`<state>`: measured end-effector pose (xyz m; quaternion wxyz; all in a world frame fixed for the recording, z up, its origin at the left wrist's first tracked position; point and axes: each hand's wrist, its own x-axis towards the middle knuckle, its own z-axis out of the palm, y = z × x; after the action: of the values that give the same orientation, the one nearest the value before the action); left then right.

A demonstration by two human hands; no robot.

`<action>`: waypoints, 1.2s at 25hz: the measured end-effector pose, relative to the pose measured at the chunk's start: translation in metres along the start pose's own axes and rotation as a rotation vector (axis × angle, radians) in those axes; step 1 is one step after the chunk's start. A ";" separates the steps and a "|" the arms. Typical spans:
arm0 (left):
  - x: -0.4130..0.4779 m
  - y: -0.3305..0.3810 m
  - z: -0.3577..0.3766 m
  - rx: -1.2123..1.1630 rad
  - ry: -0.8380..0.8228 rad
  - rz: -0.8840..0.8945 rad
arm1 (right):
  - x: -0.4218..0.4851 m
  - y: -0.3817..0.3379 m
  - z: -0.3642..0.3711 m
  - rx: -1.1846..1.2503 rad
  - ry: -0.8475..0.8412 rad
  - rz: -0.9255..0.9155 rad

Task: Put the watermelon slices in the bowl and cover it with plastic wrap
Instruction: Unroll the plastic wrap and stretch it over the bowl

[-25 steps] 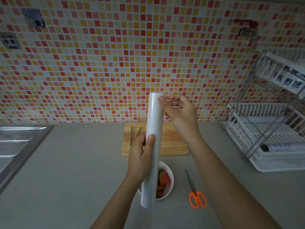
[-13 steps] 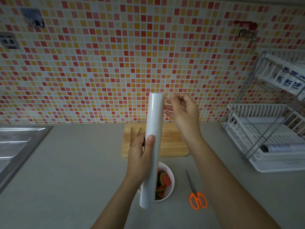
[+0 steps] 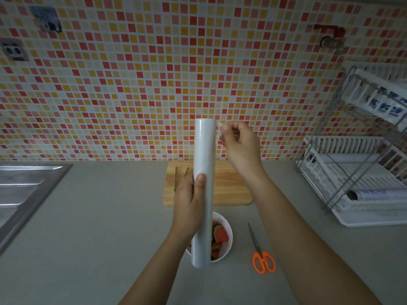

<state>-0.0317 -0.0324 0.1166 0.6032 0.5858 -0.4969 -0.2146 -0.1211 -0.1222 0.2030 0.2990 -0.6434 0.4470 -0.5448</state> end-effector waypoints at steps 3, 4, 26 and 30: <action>0.002 0.003 -0.002 -0.029 -0.025 -0.032 | 0.001 0.003 -0.001 0.423 -0.075 0.266; 0.003 0.003 -0.003 -0.032 -0.031 -0.036 | 0.000 0.004 -0.002 0.476 -0.121 0.286; 0.023 0.016 -0.020 -0.097 -0.108 -0.074 | -0.024 0.026 -0.005 0.242 -0.141 0.094; 0.028 0.019 -0.022 -0.100 -0.091 -0.074 | -0.039 0.036 -0.002 0.252 -0.215 0.137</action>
<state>-0.0077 -0.0411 0.1474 0.6000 0.5626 -0.4905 -0.2879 -0.1323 -0.1019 0.1554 0.4601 -0.6233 0.3834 -0.5028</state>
